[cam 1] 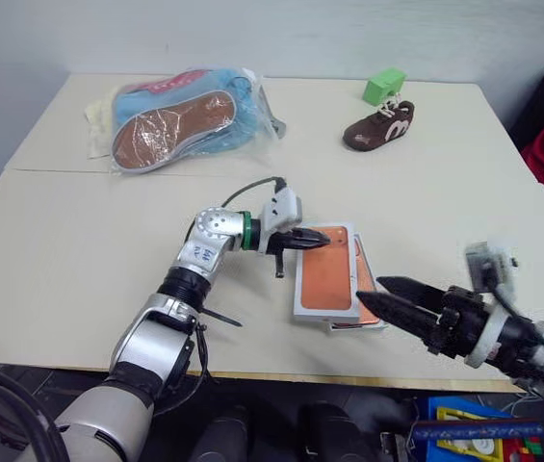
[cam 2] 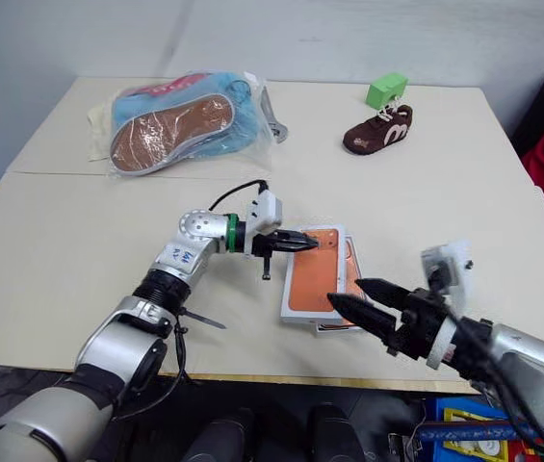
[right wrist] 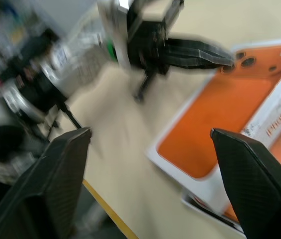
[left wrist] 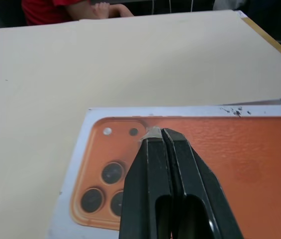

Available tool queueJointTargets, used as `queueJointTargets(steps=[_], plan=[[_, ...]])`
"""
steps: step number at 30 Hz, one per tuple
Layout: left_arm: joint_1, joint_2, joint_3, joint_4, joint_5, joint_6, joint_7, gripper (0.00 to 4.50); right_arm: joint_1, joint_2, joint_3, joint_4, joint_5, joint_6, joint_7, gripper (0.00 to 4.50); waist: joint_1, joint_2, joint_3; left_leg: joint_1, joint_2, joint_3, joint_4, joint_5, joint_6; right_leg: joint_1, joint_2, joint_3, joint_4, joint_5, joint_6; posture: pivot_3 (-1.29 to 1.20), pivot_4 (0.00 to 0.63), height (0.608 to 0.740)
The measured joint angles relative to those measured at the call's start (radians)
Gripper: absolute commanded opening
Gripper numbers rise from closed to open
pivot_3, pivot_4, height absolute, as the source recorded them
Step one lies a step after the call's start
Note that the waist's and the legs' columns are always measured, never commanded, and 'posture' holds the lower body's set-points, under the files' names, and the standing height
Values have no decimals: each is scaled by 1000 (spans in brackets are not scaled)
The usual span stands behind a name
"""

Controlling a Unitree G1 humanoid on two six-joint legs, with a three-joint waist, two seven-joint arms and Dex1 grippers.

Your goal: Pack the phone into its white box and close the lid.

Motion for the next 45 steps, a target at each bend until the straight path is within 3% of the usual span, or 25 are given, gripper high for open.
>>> queueJointTargets(steps=[5, 8, 12, 16, 23, 33, 39, 42, 45], plan=[[20, 188, -8, -135, -37, 87, -218, 0, -27, -93, 193, -18, -382, -21, 214, 1236, 2, 0, 0, 0, 0, -1, -1, 0, 0, -2, 0, 0, 0, 0, 0, 0, 150, 740], [28, 217, -53, -69, 41, 31, -220, 0, -43, -98, 282, -18, -536, -45, 289, 53, 15, 0, 0, 0, -2, -3, 3, 0, 0, -1, -1, -1, -2, 0, 0, 0, 150, 740], [13, 175, -96, 80, 132, -47, -142, 0, -47, -98, 344, -4, -666, -68, 343, 53, 27, -1, 0, -1, -4, -3, 8, -2, 3, 0, -2, -1, -1, 0, 0, 0, 150, 740], [-54, 70, -105, 215, 188, -112, -53, 0, -69, -61, 363, 9, -726, -73, 370, 53, 33, -2, 1, -4, -5, -3, 11, -3, 4, -1, -3, -1, 1, 1, 1, 0, 150, 740], [-84, -37, -109, 246, 191, -162, -90, 0, -27, -50, 344, 13, -764, -72, 413, 53, 26, -3, 2, -4, -6, -2, 12, -3, 5, -3, -4, -1, 3, 1, 2, 0, 150, 740], [-26, -39, -122, 149, 187, -158, -177, 0, 62, -27, 206, 45, -775, -75, 497, 53, 23, -3, 2, -4, -6, -2, 13, -3, 5, -3, -4, 0, 4, 1, 2, 0, 150, 740], [-10, 24, -67, 26, 87, -28, -279, 0, -142, 56, 182, 86, -656, -21, 458, 53, 4, -3, 2, -3, -6, -2, 14, -3, 4, -3, -4, 0, 4, 1, 2, 0, 150, 740], [-42, 32, -30, 72, 71, 28, -234, 0, -193, 57, 208, 113, -659, 6, 446, 53, 6, -3, 2, -3, -6, -3, 13, -3, 4, -4, -4, 0, 4, 1, 2, 0, 150, 740], [-133, 27, 1, 226, 95, 16, -89, 0, -191, 56, 232, 108, -658, 16, 466, 53, 12, -4, 2, -5, -7, -4, 13, -3, 5, -5, -4, -1, 6, 1, 2, 0, 150, 740]])
